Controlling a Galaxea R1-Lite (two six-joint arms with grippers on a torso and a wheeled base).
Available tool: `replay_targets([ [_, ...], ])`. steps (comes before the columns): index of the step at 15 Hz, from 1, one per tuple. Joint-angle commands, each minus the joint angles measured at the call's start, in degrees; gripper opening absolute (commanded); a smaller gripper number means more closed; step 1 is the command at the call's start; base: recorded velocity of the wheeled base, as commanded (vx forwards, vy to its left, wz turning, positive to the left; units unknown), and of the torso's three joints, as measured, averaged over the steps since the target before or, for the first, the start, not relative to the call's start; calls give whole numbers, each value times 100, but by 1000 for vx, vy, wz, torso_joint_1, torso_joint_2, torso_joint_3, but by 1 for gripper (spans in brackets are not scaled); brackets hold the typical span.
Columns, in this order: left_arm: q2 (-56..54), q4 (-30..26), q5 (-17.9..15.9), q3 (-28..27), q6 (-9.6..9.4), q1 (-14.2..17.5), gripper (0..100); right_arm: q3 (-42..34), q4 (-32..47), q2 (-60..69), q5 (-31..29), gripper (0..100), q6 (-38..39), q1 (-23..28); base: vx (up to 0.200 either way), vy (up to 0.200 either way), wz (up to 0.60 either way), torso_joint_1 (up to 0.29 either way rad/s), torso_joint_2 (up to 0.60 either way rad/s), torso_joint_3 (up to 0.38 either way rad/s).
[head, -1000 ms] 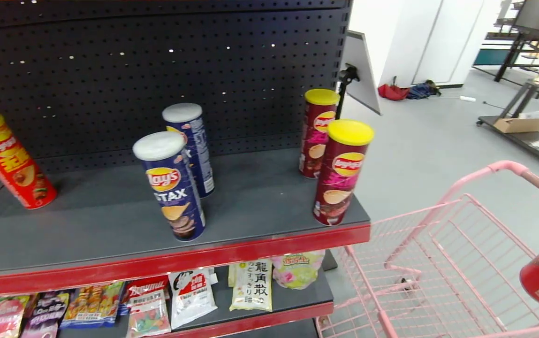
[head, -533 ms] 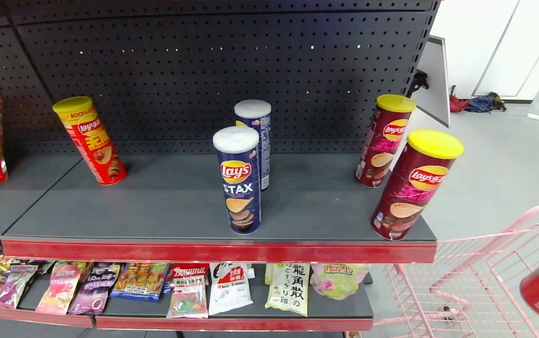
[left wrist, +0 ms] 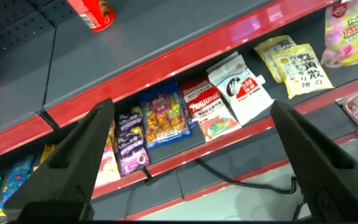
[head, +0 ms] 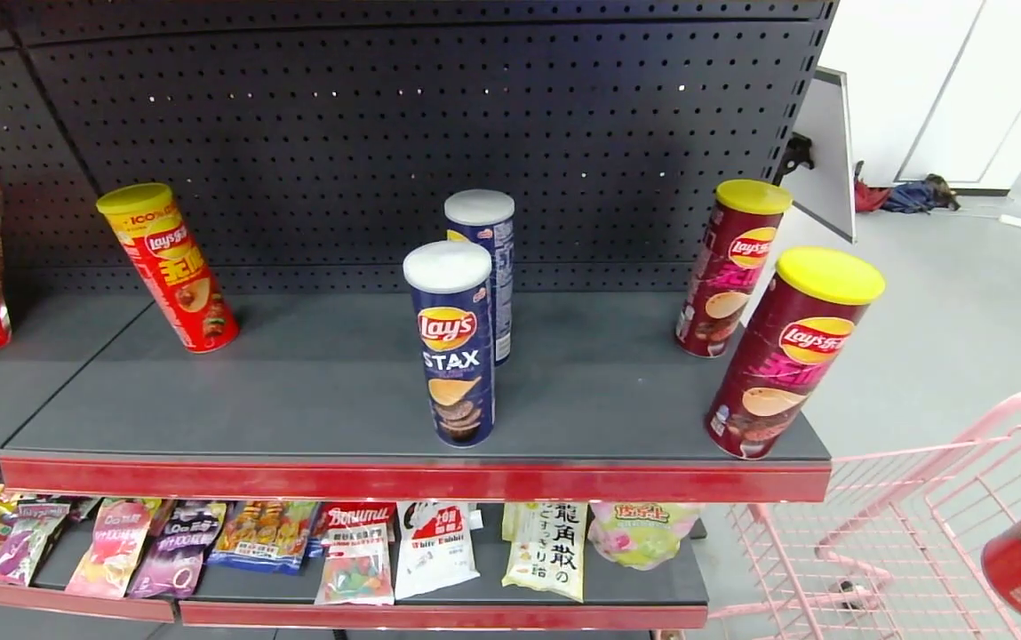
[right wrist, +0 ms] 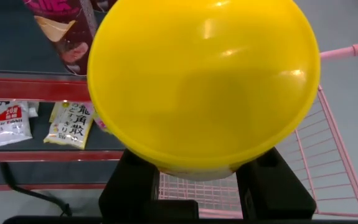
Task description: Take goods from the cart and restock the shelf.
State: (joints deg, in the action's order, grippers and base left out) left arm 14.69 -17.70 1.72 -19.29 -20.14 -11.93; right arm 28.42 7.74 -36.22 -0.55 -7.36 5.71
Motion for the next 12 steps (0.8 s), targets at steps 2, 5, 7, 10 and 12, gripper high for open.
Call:
replay_targets([
  [2, -177, -76, 4, 13, 1, -2, 100, -47, -1, 10, 2, 0, -11, 1, 0, 200, 0, 0, 2, 0],
  [5, -177, -76, 4, 21, -16, -2, 100, -55, -1, 10, 2, 0, -11, 1, 0, 200, 0, 1, 4, 2],
  [7, -177, -76, -5, 21, -16, -2, 100, -64, -1, 18, 2, 0, -11, 1, 0, 200, 0, 2, -2, 5],
  [10, -177, -76, -5, 21, -16, -2, 100, -64, -1, 27, 2, 0, -11, 1, 0, 200, 0, 2, 5, 4],
  [12, -177, -67, -5, 13, -16, -2, 100, -64, -1, 80, 2, 0, -11, -8, 0, 200, 0, 2, -2, 2],
])
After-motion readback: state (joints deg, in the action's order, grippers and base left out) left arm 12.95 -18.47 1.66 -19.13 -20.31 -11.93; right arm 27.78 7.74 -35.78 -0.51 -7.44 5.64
